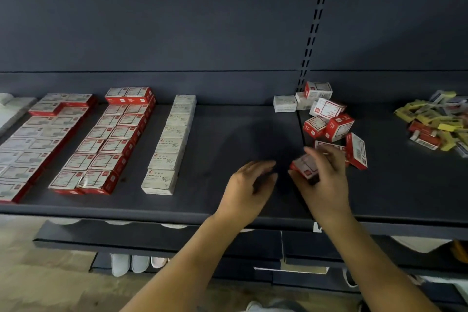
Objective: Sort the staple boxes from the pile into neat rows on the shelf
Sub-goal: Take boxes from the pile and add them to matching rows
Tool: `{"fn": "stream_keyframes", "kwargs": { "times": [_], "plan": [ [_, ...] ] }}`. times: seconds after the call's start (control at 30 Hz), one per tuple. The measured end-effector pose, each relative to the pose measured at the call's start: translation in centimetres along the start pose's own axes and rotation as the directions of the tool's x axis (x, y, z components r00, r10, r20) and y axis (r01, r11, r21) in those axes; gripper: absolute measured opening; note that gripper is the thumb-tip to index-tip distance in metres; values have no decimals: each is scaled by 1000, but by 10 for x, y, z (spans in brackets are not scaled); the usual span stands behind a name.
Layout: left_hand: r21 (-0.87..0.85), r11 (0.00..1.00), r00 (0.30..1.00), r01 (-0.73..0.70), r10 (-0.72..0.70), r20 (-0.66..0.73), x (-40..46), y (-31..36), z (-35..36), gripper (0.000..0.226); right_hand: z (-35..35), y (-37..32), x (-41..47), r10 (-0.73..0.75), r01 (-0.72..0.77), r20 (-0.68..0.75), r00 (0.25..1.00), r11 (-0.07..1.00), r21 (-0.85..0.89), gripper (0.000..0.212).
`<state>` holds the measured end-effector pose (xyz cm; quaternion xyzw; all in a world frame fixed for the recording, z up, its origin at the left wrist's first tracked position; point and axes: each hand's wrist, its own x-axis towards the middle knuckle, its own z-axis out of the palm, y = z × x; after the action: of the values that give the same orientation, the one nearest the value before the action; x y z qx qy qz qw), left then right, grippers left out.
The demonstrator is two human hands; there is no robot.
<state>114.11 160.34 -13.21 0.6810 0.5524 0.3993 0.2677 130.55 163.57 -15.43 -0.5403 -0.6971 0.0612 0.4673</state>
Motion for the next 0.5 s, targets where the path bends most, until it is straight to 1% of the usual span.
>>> {"fn": "stream_keyframes", "kwargs": {
  "times": [0.03, 0.07, 0.1, 0.17, 0.2, 0.27, 0.37, 0.43, 0.5],
  "plan": [
    [-131, 985, 994, 113, -114, -1, -1, 5, -1, 23, 3, -8, 0, -30, 30, 10, 999, 999, 28, 53],
    [-256, 944, 977, 209, -210, 25, -2, 10, -2, 19, 7, -16, 1, -54, 53, 30, 998, 997, 52, 54],
    [-382, 884, 961, 271, -270, 56, -2, 13, -4, 16, 11, -23, 1, -77, 73, 52, 996, 994, 77, 55],
    [-604, 728, 936, 323, -338, 93, -4, 17, -8, 15, 19, -36, 4, -128, 117, 83, 988, 985, 127, 59],
    [-666, 670, 926, 327, -369, 84, -4, 17, -12, 17, 23, -42, 4, -155, 142, 84, 984, 980, 141, 61],
    [-718, 624, 907, 310, -421, 26, -5, 16, -21, 21, 29, -53, 5, -186, 174, 71, 980, 972, 156, 65],
    [-741, 613, 886, 273, -460, -54, -8, 13, -36, 24, 38, -69, 4, -198, 179, 73, 978, 962, 206, 73],
    [-753, 609, 873, 249, -478, -97, -11, 12, -46, 24, 43, -79, 3, -234, 207, 78, 969, 943, 259, 73],
    [-782, 581, 855, 224, -503, -129, -14, 9, -57, 26, 46, -88, 2, -284, 252, 60, 957, 916, 312, 66]
  ]
}}
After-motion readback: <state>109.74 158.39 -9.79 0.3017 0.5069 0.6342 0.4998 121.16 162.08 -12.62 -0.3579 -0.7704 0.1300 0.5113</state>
